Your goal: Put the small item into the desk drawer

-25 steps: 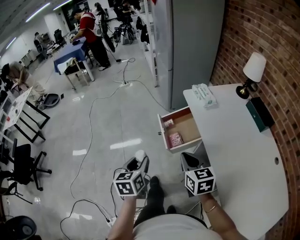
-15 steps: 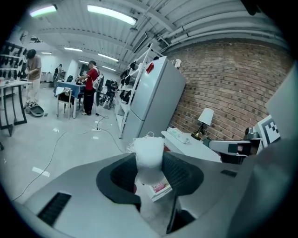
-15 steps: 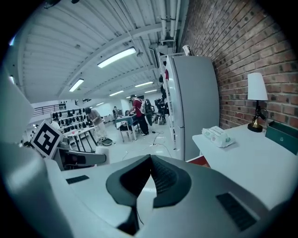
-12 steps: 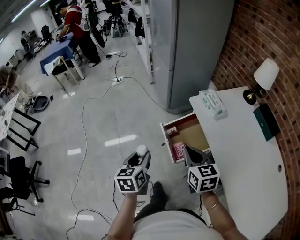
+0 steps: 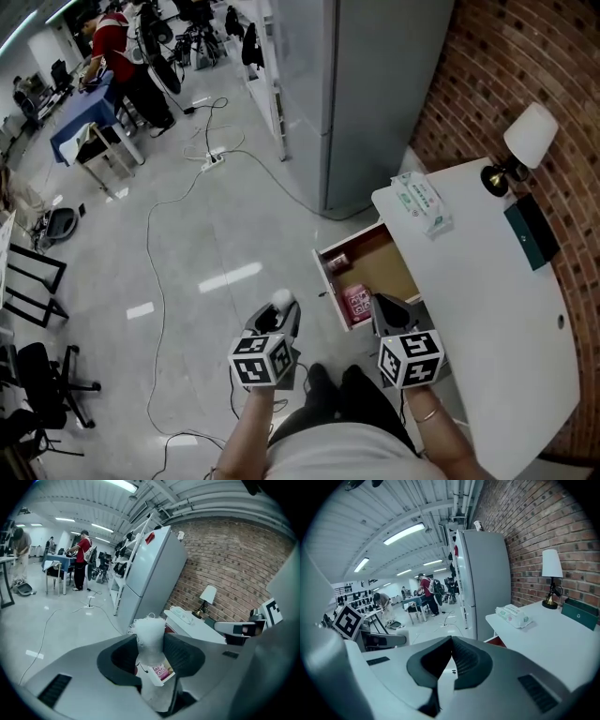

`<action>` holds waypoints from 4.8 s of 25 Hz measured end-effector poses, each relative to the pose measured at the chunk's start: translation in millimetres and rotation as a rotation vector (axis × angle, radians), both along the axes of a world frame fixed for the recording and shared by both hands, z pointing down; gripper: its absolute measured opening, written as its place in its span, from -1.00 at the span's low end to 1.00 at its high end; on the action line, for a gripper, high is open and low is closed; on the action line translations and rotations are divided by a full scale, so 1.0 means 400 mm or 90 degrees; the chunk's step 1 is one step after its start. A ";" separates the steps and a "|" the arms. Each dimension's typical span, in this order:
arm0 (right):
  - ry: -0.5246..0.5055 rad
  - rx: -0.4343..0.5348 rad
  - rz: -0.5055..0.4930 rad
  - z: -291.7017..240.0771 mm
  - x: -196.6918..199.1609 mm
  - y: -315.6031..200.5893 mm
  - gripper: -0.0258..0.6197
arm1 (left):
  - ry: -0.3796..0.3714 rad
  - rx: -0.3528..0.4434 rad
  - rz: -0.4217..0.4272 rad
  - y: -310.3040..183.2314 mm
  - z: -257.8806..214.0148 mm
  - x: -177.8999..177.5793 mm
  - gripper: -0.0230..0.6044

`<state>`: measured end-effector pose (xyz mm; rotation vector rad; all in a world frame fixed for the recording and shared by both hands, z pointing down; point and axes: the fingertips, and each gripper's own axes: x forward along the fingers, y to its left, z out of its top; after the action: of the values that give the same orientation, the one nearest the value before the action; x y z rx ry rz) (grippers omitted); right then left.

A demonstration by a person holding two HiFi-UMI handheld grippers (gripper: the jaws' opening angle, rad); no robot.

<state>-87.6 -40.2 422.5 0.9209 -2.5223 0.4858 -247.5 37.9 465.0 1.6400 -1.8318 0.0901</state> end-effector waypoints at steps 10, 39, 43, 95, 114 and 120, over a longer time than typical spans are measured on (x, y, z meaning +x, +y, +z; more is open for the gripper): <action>0.001 -0.014 0.042 0.032 0.013 -0.115 -0.90 | 0.008 -0.030 0.036 -0.120 0.053 0.002 -0.34; 0.010 -0.029 0.211 0.133 0.253 -0.408 -0.90 | -0.056 -0.170 0.307 -0.591 0.358 0.280 -0.34; 0.012 -0.041 0.241 0.162 0.298 -0.424 -0.90 | -0.081 -0.203 0.356 -0.631 0.431 0.331 -0.34; 0.030 -0.093 0.285 0.289 0.368 -0.451 -0.90 | -0.218 -0.374 0.546 -0.782 0.885 0.415 -0.13; 0.017 0.007 0.235 0.078 0.310 -0.366 -0.90 | -0.191 -0.111 0.316 -0.644 0.298 0.254 -0.57; 0.006 0.016 0.217 0.038 0.272 -0.333 -0.90 | -0.169 -0.056 0.242 -0.547 0.154 0.176 -0.69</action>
<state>21.4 -173.6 437.8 1.3690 -2.3732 0.5496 -177.3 -180.7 526.8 1.9669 -1.6489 0.5704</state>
